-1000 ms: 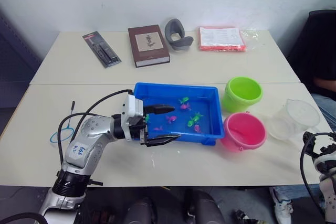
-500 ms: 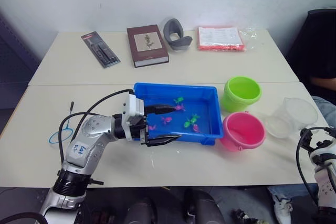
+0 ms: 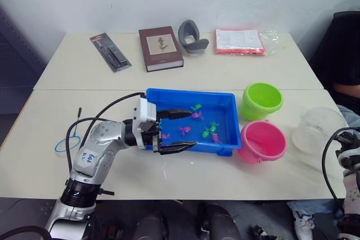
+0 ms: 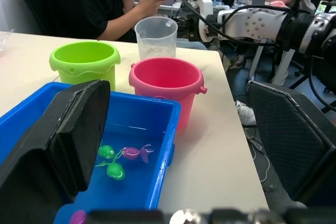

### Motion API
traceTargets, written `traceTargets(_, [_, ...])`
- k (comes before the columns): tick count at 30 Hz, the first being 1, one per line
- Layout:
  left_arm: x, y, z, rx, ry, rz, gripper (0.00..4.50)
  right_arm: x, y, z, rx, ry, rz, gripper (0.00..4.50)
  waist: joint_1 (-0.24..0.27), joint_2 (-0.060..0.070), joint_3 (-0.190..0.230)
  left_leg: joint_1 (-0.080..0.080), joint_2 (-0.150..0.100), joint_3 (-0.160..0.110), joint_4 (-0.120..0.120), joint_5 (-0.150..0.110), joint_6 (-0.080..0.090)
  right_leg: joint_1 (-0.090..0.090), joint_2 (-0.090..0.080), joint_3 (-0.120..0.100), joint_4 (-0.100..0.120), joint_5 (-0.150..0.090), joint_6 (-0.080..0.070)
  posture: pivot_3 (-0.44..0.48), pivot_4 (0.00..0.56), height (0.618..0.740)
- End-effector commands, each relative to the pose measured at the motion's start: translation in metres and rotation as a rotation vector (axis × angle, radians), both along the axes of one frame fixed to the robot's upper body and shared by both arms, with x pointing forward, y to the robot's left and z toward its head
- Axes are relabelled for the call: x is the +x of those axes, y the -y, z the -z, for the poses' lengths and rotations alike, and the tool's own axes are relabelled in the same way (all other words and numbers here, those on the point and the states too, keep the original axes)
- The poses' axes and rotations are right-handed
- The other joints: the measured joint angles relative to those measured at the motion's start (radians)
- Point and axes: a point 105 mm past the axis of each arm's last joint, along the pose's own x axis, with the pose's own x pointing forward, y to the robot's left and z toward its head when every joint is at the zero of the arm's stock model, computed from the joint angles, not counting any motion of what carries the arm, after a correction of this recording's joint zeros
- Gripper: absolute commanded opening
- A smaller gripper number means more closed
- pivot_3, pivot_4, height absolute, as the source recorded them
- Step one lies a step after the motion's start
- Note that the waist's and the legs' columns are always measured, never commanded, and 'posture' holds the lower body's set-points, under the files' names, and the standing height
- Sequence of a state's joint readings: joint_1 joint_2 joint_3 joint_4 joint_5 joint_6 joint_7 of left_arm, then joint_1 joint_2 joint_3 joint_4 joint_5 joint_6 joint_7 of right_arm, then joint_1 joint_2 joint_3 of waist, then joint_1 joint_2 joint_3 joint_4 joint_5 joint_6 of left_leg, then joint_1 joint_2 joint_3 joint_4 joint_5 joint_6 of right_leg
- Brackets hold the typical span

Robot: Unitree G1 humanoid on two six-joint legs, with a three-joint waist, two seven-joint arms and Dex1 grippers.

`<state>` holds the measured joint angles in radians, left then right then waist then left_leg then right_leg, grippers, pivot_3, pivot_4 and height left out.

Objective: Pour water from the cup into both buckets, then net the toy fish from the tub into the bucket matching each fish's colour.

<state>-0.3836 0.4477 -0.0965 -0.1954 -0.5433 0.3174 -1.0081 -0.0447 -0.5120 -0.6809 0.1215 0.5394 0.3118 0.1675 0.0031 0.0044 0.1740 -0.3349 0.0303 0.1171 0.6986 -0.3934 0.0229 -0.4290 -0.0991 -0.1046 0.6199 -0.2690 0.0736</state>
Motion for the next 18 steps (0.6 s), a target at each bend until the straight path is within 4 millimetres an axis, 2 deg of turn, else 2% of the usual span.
traceTargets(1, [-0.001, -0.001, -0.008, -0.018, 0.023, 0.018, 4.50, -0.017, 0.000, -0.033, -0.051, 0.077, 0.011, 0.03, -0.001, 0.000, 0.000, 0.000, 0.000, 0.000, 0.000, 0.000, 0.000, 0.000, 0.000, 0.000, 0.000, 0.000, 0.000, 0.000, 0.150, 0.740])
traceTargets(7, [0.000, -0.002, -0.001, 0.002, -0.007, 0.052, 4.50, -0.045, -0.024, -0.077, -0.168, 0.089, -0.042, 0.03, -0.003, 0.003, 0.000, 0.000, 0.000, 0.000, 0.000, 0.000, 0.000, 0.000, -0.002, 0.000, -0.002, 0.000, 0.000, 0.000, 0.150, 0.740])
traceTargets(10, [0.000, -0.001, 0.003, 0.008, -0.017, 0.070, 4.50, -0.054, -0.033, -0.090, -0.200, 0.086, -0.049, 0.03, -0.004, 0.003, 0.000, 0.000, 0.000, 0.000, 0.000, 0.000, -0.001, 0.000, 0.000, 0.000, -0.001, 0.000, 0.000, 0.000, 0.150, 0.740])
traceTargets(14, [0.003, 0.000, 0.007, 0.009, -0.029, 0.086, 4.50, -0.060, -0.054, -0.110, -0.351, 0.044, -0.089, 0.03, -0.003, 0.003, 0.000, 0.000, 0.000, 0.000, -0.001, 0.000, -0.001, -0.001, 0.000, 0.001, -0.002, 0.000, 0.000, 0.000, 0.150, 0.740])
traceTargets(16, [0.005, 0.001, 0.008, 0.010, -0.033, 0.094, 4.50, -0.059, -0.064, -0.115, -0.474, -0.016, -0.124, 0.03, -0.001, 0.004, 0.000, 0.000, 0.000, 0.000, -0.001, 0.000, -0.001, -0.001, 0.000, 0.000, -0.002, 0.000, 0.000, 0.000, 0.150, 0.740])
traceTargets(18, [0.006, 0.003, 0.009, 0.009, -0.037, 0.107, 4.50, -0.058, -0.070, -0.118, -0.509, -0.018, -0.123, 0.03, -0.001, 0.002, 0.001, 0.000, -0.001, 0.000, -0.001, 0.000, 0.000, -0.001, 0.001, 0.000, -0.002, 0.000, 0.000, 0.000, 0.150, 0.740])
